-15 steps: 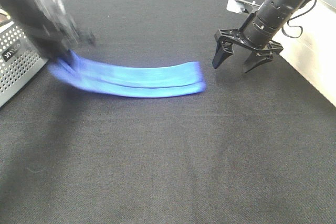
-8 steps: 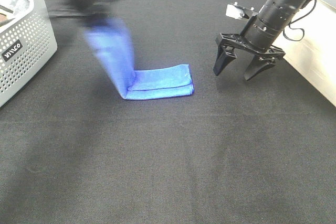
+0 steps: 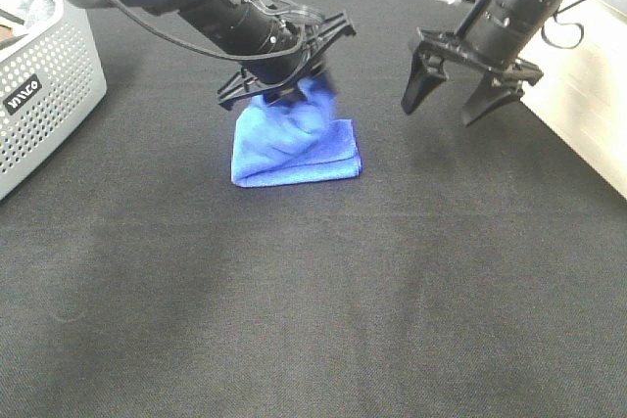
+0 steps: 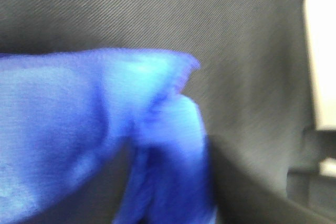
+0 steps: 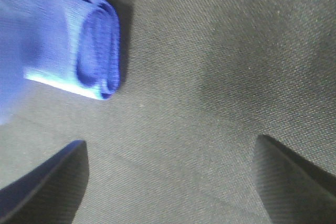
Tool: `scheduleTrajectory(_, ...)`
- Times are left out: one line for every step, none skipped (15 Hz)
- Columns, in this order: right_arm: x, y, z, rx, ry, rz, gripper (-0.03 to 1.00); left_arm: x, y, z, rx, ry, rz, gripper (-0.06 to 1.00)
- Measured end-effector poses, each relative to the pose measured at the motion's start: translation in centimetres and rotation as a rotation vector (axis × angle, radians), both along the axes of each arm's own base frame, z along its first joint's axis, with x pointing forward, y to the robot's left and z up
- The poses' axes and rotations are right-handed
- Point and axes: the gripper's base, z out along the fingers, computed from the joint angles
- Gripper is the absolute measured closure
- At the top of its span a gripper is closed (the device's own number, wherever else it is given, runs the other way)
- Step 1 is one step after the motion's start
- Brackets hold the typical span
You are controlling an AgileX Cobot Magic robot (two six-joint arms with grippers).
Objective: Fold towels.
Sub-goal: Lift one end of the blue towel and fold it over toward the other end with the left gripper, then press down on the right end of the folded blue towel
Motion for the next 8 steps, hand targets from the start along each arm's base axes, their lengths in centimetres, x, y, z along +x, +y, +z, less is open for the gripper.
scheduleTrajectory(-0.1,0.0,0.4,0.001,-0.007,0.000,0.17,0.1,-0.1,0.1,-0.027,0.002,0.015,0.26)
scheduleTrajectory(-0.1,0.0,0.4,0.001,-0.007,0.000,0.17,0.1,-0.1,0.1,-0.027,0.002,0.015,0.26)
scheduleTrajectory(-0.1,0.0,0.9,0.004,-0.018,0.000,0.17,0.1,-0.2,0.2,-0.050,0.003,0.030,0.21)
scheduleTrajectory(-0.2,0.0,1.3,0.006,-0.027,0.000,0.17,0.2,-0.3,0.3,-0.062,0.002,0.037,0.20)
scheduleTrajectory(-0.3,0.1,1.7,0.028,-0.032,-0.007,0.17,0.2,-0.1,0.7,-0.053,-0.017,0.022,0.19)
scheduleTrajectory(-0.3,0.4,2.0,0.061,-0.028,-0.015,0.17,0.5,0.6,1.4,-0.039,-0.049,0.007,0.19)
scheduleTrajectory(-0.3,0.8,2.2,0.103,-0.026,-0.021,0.17,0.9,1.7,2.2,-0.026,-0.081,0.002,0.19)
scheduleTrajectory(-0.3,1.5,2.3,0.158,-0.025,-0.011,0.17,1.6,3.4,3.3,-0.013,-0.110,0.009,0.19)
